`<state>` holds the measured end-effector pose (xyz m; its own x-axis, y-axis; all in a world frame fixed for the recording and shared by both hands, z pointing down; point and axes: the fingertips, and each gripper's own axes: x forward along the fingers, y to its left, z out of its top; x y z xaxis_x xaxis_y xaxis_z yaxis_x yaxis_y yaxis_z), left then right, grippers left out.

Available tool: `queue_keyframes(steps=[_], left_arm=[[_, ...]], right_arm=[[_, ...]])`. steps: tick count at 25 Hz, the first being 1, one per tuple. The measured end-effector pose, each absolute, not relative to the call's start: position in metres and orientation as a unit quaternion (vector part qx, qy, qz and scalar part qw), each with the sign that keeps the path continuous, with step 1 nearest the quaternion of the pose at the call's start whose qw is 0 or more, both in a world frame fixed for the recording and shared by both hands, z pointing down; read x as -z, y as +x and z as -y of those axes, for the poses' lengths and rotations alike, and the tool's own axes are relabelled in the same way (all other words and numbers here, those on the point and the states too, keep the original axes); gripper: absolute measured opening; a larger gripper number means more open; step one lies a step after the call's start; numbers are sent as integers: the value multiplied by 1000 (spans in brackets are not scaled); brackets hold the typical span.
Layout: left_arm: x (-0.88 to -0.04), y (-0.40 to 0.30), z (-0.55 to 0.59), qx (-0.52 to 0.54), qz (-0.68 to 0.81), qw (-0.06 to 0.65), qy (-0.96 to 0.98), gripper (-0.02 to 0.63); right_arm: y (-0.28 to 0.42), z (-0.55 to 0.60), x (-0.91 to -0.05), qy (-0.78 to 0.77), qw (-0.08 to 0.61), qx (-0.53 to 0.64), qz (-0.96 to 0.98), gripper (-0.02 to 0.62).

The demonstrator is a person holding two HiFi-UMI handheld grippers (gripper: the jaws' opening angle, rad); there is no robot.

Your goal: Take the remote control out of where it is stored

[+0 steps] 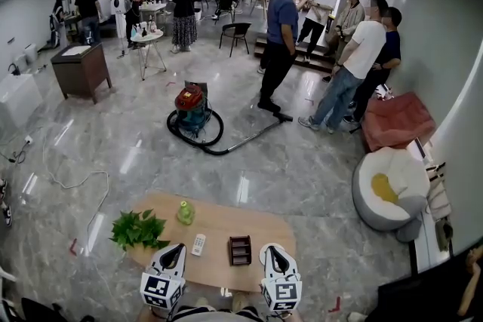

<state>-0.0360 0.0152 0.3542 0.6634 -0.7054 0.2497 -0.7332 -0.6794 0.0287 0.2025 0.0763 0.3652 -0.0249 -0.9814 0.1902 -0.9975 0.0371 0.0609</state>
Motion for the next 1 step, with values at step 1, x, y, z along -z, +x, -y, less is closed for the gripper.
queue_keyframes(steps=[1], left_arm=[[-354, -36, -15, -110, 395, 63, 910, 6]], right_arm=[[202, -76, -365, 693, 89, -45, 714, 8]])
